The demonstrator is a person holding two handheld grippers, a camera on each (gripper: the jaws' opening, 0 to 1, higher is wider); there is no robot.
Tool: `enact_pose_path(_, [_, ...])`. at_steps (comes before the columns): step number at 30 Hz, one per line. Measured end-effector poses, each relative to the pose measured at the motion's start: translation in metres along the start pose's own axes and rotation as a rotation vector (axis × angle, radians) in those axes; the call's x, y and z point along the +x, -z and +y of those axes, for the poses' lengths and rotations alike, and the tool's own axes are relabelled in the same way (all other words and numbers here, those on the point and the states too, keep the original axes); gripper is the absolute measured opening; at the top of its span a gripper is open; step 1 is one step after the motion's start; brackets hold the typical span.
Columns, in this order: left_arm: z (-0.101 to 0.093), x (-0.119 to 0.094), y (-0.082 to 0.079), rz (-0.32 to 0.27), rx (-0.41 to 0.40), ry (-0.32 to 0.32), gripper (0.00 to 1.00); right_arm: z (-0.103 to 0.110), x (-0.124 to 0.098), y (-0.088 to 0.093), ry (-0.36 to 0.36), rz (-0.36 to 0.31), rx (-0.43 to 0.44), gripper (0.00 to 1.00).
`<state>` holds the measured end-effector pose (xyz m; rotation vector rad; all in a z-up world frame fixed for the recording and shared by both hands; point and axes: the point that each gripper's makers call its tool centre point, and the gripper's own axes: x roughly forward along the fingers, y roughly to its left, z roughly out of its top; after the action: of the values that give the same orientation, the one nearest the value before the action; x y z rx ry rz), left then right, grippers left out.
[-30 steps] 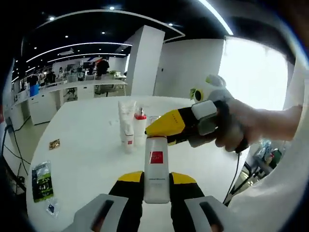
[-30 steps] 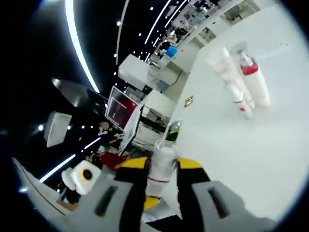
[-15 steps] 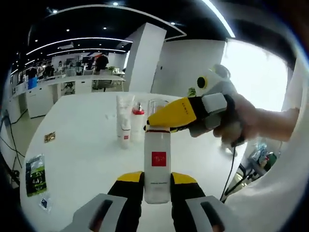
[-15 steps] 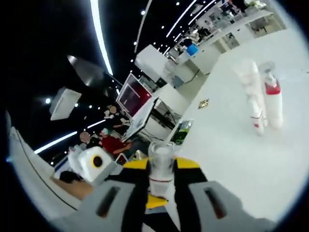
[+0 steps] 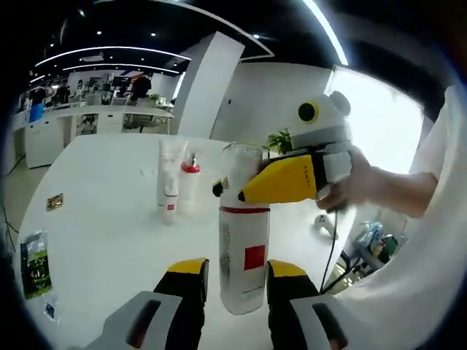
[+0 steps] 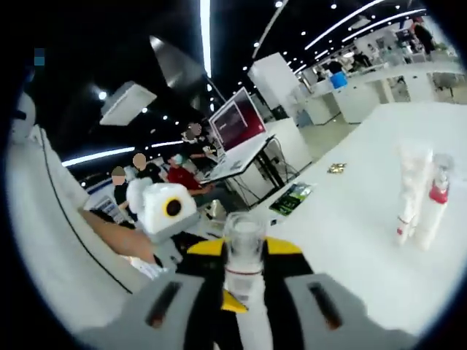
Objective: Arrange the skincare products in the storage area until every visible bottle or jar stands upright without overlapping.
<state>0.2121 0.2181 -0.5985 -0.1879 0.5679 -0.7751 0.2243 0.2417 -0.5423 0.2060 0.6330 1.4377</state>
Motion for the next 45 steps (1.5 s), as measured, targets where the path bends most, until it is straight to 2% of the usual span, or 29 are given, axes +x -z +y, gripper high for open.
enact_pose_path(5, [-0.004,-0.001,-0.003,-0.015,-0.014,0.033,0.32,0.005,-0.001,0.002,-0.033,0.031,-0.073,0.19])
enact_pose_path(8, [-0.008,-0.003,-0.005,-0.026,-0.027,0.066,0.32,0.015,-0.003,-0.002,-0.096,0.030,-0.127,0.19])
enact_pose_path(14, [-0.024,-0.004,-0.003,-0.025,-0.047,0.174,0.31,0.030,-0.006,0.002,-0.194,0.071,-0.179,0.19])
enact_pose_path(17, [-0.035,-0.006,-0.003,-0.022,-0.063,0.237,0.27,0.035,-0.008,0.002,-0.232,0.076,-0.179,0.19])
enact_pose_path(23, [-0.043,-0.009,-0.001,-0.029,-0.027,0.271,0.25,0.040,-0.009,0.004,-0.266,0.094,-0.167,0.20])
enact_pose_path(26, [-0.040,-0.009,-0.001,-0.036,0.012,0.246,0.25,0.039,-0.009,0.005,-0.252,0.096,-0.173,0.20])
enact_pose_path(28, [-0.034,-0.008,0.001,-0.029,0.038,0.214,0.24,0.035,-0.007,0.007,-0.222,0.119,-0.177,0.20])
enact_pose_path(31, [-0.031,-0.006,0.004,-0.016,0.064,0.200,0.24,0.033,-0.006,0.011,-0.192,0.162,-0.181,0.21])
enact_pose_path(39, [-0.021,-0.004,0.007,0.007,0.103,0.156,0.24,0.029,-0.010,0.006,-0.125,0.205,-0.274,0.27])
enact_pose_path(45, [-0.013,-0.002,0.014,0.048,0.140,0.126,0.24,0.021,-0.013,0.013,-0.097,0.295,-0.348,0.27])
